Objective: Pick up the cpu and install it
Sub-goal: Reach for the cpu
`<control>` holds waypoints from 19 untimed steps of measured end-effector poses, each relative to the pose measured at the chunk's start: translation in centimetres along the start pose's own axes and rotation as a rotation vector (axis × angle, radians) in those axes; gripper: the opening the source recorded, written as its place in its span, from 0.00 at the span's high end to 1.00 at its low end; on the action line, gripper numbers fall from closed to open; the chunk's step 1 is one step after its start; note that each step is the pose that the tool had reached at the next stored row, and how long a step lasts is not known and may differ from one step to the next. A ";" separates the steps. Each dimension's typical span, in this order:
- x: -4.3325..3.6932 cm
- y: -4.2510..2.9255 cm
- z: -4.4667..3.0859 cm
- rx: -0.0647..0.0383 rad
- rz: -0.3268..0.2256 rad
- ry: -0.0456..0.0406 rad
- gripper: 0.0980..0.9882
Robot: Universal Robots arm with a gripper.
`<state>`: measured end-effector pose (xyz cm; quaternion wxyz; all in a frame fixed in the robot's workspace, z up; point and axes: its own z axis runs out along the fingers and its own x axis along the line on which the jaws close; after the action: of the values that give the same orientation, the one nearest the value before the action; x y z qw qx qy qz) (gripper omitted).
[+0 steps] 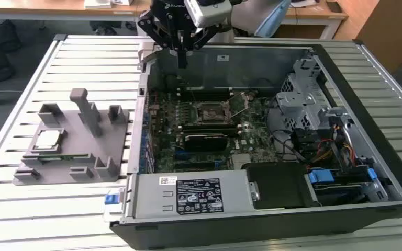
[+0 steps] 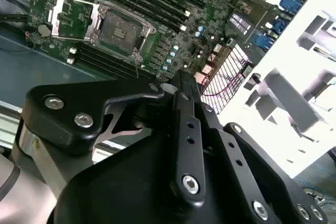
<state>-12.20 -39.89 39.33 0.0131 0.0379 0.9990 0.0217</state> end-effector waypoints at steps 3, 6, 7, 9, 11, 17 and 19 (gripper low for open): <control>0.00 0.00 0.00 0.000 0.000 0.0000 0.99; 0.04 0.00 -0.01 0.000 0.000 0.0000 0.99; 0.07 0.00 0.00 0.000 0.000 0.0000 0.99; 0.12 -0.01 -0.01 0.000 0.000 0.0000 0.99; 0.19 -0.01 -0.01 0.000 0.000 0.0000 0.99; 0.51 -0.04 -0.02 0.000 0.000 0.0000 0.99; 0.61 -0.04 -0.02 0.000 0.000 0.0000 0.99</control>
<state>-12.81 -39.89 39.33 0.0131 0.0379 0.9990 0.0217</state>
